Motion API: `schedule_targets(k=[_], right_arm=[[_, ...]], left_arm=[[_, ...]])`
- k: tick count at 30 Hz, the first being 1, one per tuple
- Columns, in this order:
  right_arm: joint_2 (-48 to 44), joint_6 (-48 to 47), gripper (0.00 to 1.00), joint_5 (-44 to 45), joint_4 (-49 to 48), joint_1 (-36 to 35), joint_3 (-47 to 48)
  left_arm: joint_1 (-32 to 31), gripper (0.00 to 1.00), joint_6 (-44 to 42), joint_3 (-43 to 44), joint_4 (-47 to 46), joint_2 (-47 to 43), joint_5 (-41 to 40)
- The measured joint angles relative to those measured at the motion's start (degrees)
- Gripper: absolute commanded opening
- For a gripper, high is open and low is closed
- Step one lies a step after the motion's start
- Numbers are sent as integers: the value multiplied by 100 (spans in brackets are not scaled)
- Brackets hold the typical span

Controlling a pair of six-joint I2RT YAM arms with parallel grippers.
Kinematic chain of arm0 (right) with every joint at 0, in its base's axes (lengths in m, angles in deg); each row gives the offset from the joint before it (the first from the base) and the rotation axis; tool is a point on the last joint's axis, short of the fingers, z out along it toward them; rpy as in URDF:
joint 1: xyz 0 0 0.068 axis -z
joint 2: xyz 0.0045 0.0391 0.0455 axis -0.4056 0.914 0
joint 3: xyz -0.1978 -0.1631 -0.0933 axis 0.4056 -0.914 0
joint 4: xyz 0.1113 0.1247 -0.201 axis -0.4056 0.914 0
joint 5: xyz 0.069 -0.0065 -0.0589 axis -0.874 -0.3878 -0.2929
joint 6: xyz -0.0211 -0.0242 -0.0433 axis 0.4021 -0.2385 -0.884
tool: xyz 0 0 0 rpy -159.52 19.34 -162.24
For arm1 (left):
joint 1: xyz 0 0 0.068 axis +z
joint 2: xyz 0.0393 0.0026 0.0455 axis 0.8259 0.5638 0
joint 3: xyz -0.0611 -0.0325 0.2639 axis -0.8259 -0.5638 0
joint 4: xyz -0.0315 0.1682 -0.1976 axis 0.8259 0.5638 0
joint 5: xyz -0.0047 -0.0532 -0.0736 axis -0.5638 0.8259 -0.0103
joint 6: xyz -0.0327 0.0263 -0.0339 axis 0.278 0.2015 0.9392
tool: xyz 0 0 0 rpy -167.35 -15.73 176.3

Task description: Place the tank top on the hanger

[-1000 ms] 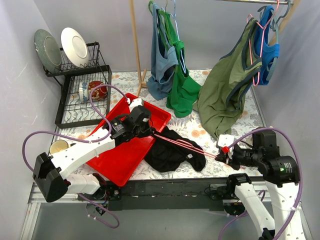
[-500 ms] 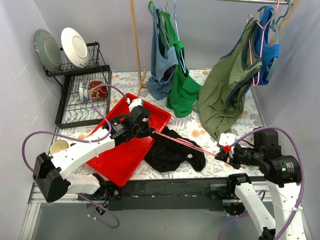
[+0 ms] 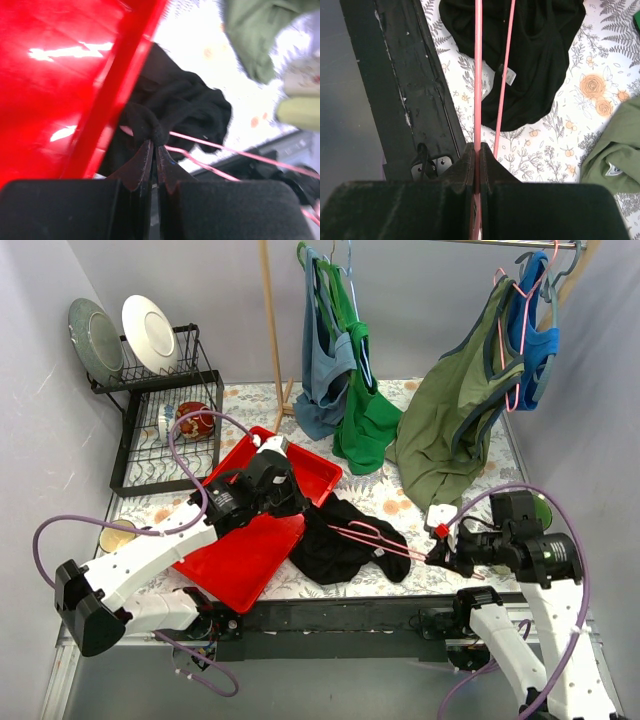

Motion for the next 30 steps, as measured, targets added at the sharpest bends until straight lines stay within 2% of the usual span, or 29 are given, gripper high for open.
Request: schedule_targets(k=[6,10,11,13,14,15,17,18,20,23,27,30], right_arm=[[833,-236,1,-358,15,0,518],[1392,-284,1,-846,-22,0,841],[1519,-295,1,-960,-26,2,874],[1742,-308,1,-1167,-79,0,887],[1847,-308,1,-1248,-125,2,887],[1915,-286,1,-1307,-177,2,887],[1976,-238,1,-1399,-267,2,887],[1980,-216,1,-1434,-302,2,894],[1980,-170,1,-1493,-328,4,957],[1985,-129,1,-1589,-402,4,1075],[2074,-214,1,-1779,-400,4,1154],[2297,-439,1,-1908,-278,-2,1193]], left_arm=[[0,0,-170,133,-223,7,955],[0,2,-269,343,-289,44,1298],[0,7,-302,431,-293,44,1349],[0,24,-378,632,-295,44,1432],[0,33,-431,728,-293,37,1471],[0,51,-476,824,-291,22,1495],[0,66,-634,1016,-238,-35,1513],[0,78,-726,1099,-188,-83,1510],[0,89,-986,1261,-46,-258,1469],[0,98,-1488,1329,133,-608,1394],[4,98,-2570,1211,162,-1156,1556],[11,98,-3578,890,79,-1438,1982]])
